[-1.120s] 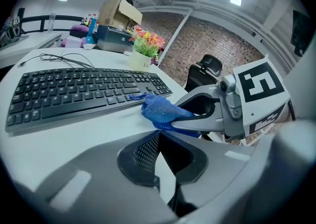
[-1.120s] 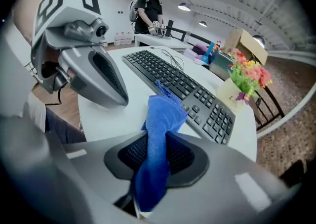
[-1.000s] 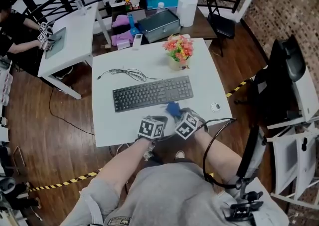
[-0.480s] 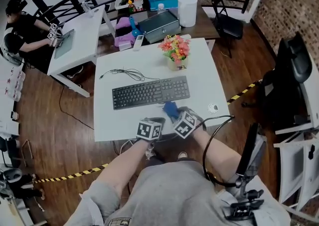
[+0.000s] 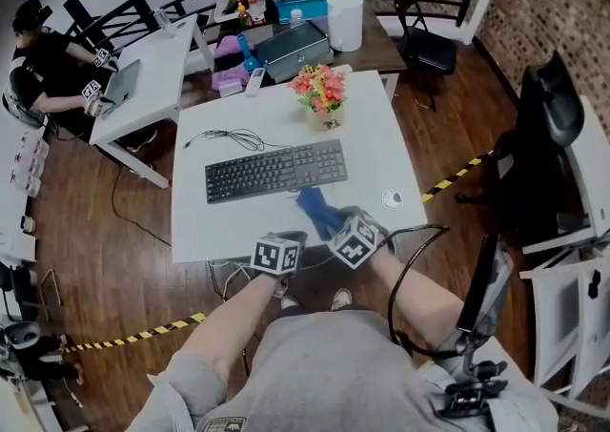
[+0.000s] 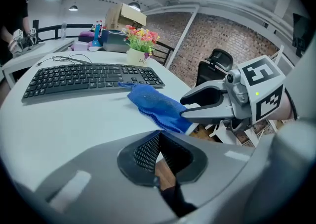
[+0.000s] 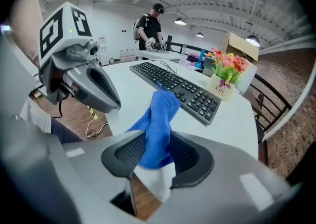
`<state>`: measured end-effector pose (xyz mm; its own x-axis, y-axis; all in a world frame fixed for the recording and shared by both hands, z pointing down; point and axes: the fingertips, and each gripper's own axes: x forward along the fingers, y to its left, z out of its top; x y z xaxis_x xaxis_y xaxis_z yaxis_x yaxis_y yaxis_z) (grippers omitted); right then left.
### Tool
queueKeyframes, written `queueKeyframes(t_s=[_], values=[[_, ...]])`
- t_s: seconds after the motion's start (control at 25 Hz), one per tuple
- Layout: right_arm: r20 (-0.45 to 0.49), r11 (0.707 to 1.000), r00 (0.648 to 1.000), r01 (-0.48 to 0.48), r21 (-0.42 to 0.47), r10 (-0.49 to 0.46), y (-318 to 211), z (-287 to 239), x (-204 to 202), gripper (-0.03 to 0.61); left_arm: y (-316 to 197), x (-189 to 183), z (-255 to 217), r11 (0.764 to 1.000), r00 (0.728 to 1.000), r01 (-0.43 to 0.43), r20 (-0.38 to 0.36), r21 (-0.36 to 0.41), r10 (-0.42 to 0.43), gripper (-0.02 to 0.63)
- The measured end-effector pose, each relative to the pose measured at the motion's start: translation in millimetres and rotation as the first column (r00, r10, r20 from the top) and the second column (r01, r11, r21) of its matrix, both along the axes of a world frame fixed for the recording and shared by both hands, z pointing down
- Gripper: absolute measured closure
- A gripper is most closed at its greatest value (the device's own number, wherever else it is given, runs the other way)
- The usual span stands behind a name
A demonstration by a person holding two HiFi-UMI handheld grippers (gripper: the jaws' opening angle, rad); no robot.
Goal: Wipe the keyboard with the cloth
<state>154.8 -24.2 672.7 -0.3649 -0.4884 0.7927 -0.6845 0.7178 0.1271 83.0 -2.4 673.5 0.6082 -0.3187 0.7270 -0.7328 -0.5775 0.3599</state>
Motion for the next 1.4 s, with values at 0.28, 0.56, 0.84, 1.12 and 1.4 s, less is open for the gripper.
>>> queueKeyframes(t_s=[0.28, 0.56, 0.84, 1.12, 1.4], values=[[-0.003, 0.989, 0.99, -0.138, -0.05, 0.138, 54.2, 8.0, 29.7, 0.425, 39.6, 3.3, 13.1, 0.994, 0.994, -0.113, -0.01, -0.017, 0.112, 0.614], [-0.041, 0.959, 0.986, -0.168, -0.228, 0.163, 144.6, 56.0, 20.2, 0.533, 94.9, -14.8, 38.7, 0.98, 0.983, -0.182, -0.018, -0.086, 0.181, 0.614], [-0.016, 0.907, 0.991, -0.13, -0.4, 0.135, 208.6, 106.6, -20.3, 0.571, 148.7, -57.4, 72.8, 0.974, 0.988, -0.151, -0.018, -0.168, 0.15, 0.614], [-0.041, 0.921, 0.998, -0.063, -0.384, 0.051, 202.3, 102.8, -57.1, 0.572, 171.4, -106.1, 80.3, 0.977, 0.996, -0.083, -0.006, -0.198, 0.084, 0.614], [-0.048, 0.931, 0.999, -0.042, -0.362, 0.026, 201.3, 98.2, -66.7, 0.572, 179.4, -116.5, 84.9, 0.976, 0.998, -0.062, -0.006, -0.206, 0.062, 0.614]])
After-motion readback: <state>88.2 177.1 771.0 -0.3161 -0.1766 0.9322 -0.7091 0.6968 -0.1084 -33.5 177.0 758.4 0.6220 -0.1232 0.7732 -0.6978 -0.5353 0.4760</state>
